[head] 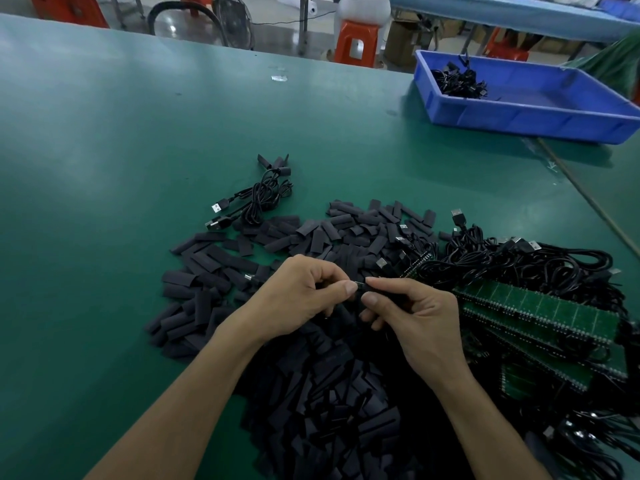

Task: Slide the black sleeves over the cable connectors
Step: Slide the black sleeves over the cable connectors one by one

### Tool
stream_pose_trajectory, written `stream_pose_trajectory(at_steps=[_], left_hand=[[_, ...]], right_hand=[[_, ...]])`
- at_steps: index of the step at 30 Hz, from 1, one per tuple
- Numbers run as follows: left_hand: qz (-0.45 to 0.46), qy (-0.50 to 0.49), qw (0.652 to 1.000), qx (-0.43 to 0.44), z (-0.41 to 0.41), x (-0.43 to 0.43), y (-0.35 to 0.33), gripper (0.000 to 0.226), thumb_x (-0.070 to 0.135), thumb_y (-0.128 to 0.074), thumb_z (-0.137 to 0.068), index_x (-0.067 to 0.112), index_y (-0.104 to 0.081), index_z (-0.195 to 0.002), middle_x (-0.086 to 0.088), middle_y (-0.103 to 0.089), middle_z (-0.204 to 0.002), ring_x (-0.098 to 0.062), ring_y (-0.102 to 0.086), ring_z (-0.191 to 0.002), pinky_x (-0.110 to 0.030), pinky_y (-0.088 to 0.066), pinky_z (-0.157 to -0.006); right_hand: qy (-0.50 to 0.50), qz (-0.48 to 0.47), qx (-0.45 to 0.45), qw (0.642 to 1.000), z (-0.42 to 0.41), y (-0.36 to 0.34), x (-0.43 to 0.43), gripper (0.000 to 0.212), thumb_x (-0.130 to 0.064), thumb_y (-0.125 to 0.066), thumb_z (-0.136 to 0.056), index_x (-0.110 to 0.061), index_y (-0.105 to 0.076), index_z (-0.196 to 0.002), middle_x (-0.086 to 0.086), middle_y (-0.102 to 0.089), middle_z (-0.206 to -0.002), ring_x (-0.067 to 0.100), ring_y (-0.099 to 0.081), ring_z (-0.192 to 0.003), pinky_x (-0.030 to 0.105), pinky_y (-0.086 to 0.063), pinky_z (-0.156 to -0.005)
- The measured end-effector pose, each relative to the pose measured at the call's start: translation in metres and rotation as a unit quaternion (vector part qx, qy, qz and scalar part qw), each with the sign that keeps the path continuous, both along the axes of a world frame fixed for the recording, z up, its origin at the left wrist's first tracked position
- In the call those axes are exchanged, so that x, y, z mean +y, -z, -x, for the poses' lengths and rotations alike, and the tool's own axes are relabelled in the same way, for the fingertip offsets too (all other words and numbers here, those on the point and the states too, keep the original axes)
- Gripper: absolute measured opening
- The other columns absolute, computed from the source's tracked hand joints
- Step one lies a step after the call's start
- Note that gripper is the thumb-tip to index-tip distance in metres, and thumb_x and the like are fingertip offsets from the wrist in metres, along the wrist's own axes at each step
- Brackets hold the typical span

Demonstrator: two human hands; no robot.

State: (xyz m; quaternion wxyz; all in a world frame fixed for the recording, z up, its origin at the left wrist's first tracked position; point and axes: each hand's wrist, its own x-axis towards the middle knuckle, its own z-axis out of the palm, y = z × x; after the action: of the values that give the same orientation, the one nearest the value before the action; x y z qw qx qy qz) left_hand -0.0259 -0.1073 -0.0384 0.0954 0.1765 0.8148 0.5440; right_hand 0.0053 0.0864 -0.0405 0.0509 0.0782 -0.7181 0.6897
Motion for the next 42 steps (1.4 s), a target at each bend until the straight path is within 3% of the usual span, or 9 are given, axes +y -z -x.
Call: stream_pose_trajectory(at_steps=[7,16,32,37,39,42], left_hand=[[-0.001,-0.005,1.000,-0.011,-0.0009,0.0007,-0.0008,0.021,0.028,-0.063,-0.099,0.027,-0.071,-0.080,0.006,-0.068,-0.061,-0.004,-0.046,-0.048,-0.019,-0.035,-0.049],[0.005,-0.018,1.000,-0.011,0.0028,-0.0044,0.0012,0.024,0.030,-0.063,-0.098,0.022,-0.072,-0.078,0.013,-0.056,-0.051,-0.005,-0.043,-0.047,-0.019,-0.034,-0.049],[0.032,0.000,0.999,-0.015,0.0016,-0.0016,0.0065,0.019,0.034,-0.065,-0.097,0.028,-0.072,-0.081,0.008,-0.067,-0.060,-0.002,-0.049,-0.048,-0.020,-0.038,-0.051],[0.036,-0.001,0.999,-0.012,0.0013,-0.0004,0.0052,0.018,0.035,-0.065,-0.097,0.032,-0.072,-0.081,0.005,-0.072,-0.067,-0.031,-0.059,-0.058,-0.044,-0.048,-0.056],[0.029,-0.003,1.000,-0.010,0.0017,-0.0012,0.0060,0.019,0.035,-0.064,-0.098,0.030,-0.072,-0.081,0.005,-0.072,-0.066,-0.022,-0.054,-0.052,-0.039,-0.043,-0.053],[0.020,-0.010,1.000,-0.006,0.0023,-0.0021,0.0064,0.022,0.033,-0.063,-0.098,0.028,-0.071,-0.079,0.008,-0.067,-0.060,-0.003,-0.046,-0.047,-0.020,-0.036,-0.049]], right_hand=[[0.004,-0.046,0.016,0.999,-0.0002,0.0030,-0.0030,0.018,-0.022,-0.075,-0.078,-0.023,-0.076,-0.095,0.002,-0.075,-0.073,0.019,-0.071,-0.061,0.023,-0.056,-0.057],[0.015,0.022,-0.024,0.999,0.0018,0.0049,-0.0006,0.025,-0.014,-0.077,-0.074,-0.015,-0.075,-0.099,0.010,-0.074,-0.069,0.019,-0.070,-0.058,0.021,-0.055,-0.057],[0.012,-0.011,-0.007,1.000,0.0010,0.0072,-0.0037,0.014,-0.014,-0.073,-0.078,-0.012,-0.075,-0.092,0.006,-0.075,-0.072,0.020,-0.071,-0.060,0.022,-0.056,-0.058],[0.016,-0.038,-0.009,0.999,0.0026,0.0084,-0.0026,0.009,-0.009,-0.074,-0.083,-0.014,-0.074,-0.091,0.005,-0.074,-0.074,0.021,-0.071,-0.061,0.023,-0.056,-0.058],[0.010,-0.041,-0.018,0.999,0.0031,0.0086,-0.0015,0.012,-0.007,-0.074,-0.084,-0.014,-0.074,-0.093,0.004,-0.074,-0.074,0.019,-0.071,-0.062,0.021,-0.055,-0.058],[0.005,-0.035,-0.036,0.999,0.0024,0.0077,-0.0017,0.024,-0.015,-0.079,-0.077,-0.016,-0.075,-0.100,0.003,-0.076,-0.077,0.017,-0.072,-0.064,0.020,-0.055,-0.061]])
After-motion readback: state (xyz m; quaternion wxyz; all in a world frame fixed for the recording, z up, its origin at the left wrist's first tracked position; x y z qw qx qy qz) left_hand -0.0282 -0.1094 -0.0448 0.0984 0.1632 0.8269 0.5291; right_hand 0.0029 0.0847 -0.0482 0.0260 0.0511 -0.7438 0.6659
